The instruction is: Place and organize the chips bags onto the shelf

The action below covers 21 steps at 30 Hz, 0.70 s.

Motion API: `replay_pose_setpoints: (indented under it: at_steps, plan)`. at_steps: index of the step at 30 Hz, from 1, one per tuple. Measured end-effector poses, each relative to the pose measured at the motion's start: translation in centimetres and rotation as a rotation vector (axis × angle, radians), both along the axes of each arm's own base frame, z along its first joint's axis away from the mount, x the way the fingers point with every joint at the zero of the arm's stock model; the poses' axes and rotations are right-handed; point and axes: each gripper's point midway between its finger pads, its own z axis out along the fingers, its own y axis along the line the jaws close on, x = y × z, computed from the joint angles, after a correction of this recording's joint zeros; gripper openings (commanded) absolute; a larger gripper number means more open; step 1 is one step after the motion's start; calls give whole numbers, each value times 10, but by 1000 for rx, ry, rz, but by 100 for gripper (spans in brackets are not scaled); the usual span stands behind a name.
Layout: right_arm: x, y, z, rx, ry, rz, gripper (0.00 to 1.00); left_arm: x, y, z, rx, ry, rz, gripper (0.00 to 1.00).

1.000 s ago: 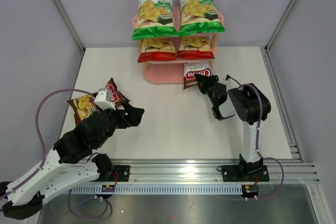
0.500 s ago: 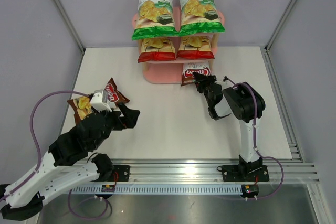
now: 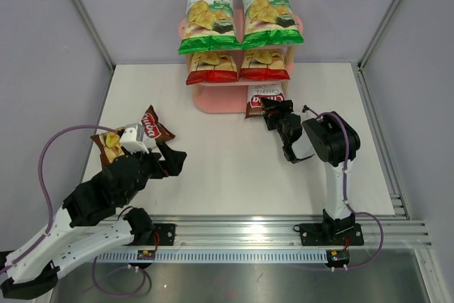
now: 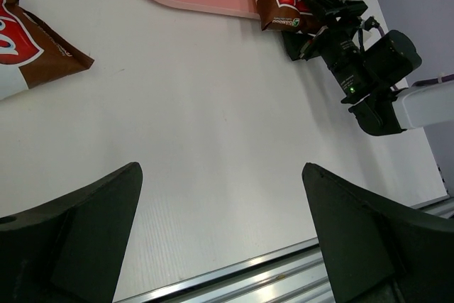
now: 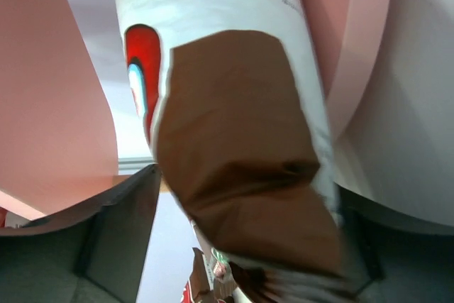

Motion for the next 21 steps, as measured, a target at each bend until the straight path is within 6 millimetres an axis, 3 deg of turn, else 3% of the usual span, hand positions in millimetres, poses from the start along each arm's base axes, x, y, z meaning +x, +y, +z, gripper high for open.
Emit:
replay_pose_setpoints:
  at_steps: [3, 13, 16, 21]
  plan:
    - [-4, -1, -2, -3, 21, 3, 99, 1, -1, -4, 20, 12, 0, 99]
    - [-16, -4, -2, 1, 57, 6, 99, 13, 0, -29, 149, 81, 43, 99]
    - [-24, -5, -4, -4, 83, 13, 99, 23, 10, -39, 197, 124, 110, 99]
    - [-37, -8, 2, -23, 116, 31, 99, 44, 33, -36, 217, 167, 234, 99]
